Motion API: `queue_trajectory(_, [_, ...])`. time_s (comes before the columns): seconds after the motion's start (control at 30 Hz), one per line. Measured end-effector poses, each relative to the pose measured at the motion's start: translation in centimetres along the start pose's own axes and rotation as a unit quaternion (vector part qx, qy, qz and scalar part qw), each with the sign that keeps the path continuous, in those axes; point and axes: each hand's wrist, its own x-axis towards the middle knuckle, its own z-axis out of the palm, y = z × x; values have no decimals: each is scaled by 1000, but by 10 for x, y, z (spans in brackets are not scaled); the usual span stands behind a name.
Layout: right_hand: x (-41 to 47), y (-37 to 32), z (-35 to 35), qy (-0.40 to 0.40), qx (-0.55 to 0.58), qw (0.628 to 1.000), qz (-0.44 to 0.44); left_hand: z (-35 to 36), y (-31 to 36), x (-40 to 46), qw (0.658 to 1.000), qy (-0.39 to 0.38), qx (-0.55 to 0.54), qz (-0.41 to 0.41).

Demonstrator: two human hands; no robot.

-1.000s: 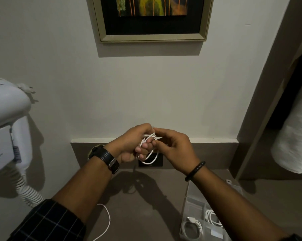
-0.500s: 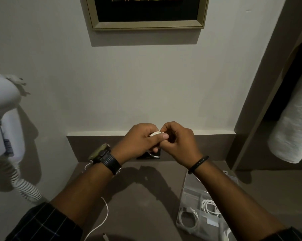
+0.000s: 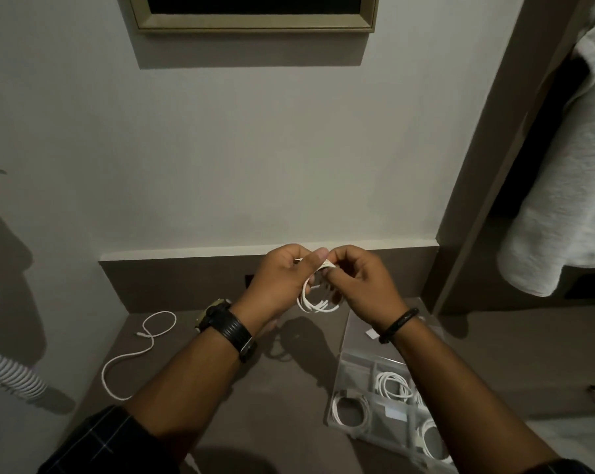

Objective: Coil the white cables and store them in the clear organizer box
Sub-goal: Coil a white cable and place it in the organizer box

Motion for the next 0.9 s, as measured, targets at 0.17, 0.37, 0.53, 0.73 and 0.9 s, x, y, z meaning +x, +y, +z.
queue_trajectory(0.17, [-11, 14, -10, 48, -94, 994, -30, 12, -12, -7, 972, 1, 192, 137])
queue_trajectory(0.37, [-19, 23, -21, 117, -217, 965, -84, 18, -15, -7, 957, -60, 229, 166])
queue_trajectory(0.53, [-22, 26, -18, 125, 25, 991, 32, 29, -15, 4, 969, -30, 206, 134])
queue_trajectory(0.73, [-24, 33, -27, 117, 92, 986, 71, 36, -19, 7, 974, -55, 184, 122])
queue_trajectory(0.9, [-24, 40, -21, 164, 114, 977, 79, 45, -22, 7, 949, -16, 275, 152])
